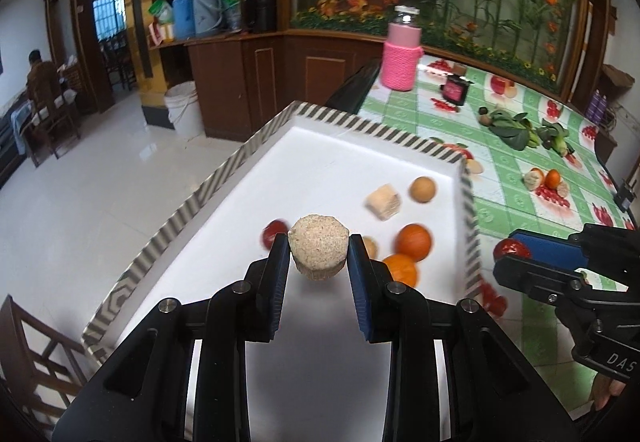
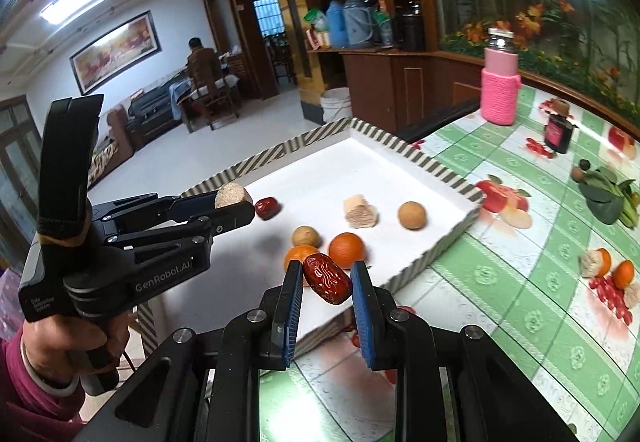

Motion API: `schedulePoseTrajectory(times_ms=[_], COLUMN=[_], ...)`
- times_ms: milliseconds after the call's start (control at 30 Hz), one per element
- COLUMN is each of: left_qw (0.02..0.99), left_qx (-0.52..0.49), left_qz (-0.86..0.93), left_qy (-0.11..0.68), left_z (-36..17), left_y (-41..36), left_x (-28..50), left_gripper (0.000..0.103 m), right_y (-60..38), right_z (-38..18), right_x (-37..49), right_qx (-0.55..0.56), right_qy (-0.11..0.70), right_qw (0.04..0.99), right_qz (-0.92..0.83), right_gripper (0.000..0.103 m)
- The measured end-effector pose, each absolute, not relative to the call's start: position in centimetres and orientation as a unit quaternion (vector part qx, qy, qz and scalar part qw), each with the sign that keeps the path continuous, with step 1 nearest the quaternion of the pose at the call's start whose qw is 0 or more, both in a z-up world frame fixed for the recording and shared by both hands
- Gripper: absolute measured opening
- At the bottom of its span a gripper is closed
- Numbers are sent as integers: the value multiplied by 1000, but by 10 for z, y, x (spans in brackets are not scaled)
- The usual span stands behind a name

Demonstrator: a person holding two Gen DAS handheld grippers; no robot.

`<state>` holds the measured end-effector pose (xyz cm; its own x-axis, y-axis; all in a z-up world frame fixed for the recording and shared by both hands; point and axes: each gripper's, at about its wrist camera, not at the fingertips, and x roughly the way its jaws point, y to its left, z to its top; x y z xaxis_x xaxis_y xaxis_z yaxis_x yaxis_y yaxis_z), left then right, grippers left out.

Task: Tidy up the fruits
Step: 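Carry the red date and tan ball into the white tray and open both grippers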

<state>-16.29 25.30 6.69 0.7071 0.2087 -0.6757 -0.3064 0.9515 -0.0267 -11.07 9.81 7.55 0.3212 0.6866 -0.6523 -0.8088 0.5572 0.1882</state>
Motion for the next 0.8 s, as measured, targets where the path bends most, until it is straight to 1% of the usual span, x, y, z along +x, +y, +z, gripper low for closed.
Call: schedulePoseTrajectory(times_ms=[300,800], left_qw=[909,898], left_qx=[-95,-97], left_qz=[138,139], left_qy=[381,406], left_z=[50,38], left_y=[272,282], left_x=[-168,-163], left_gripper=[28,28], right_y=[131,174], right_z=[61,30], right_x=[-120,-122], right_qx=[-119,-197], right_qy=[372,396], right_qw=[782,744], right_qz=[485,502], right_gripper=[23,23])
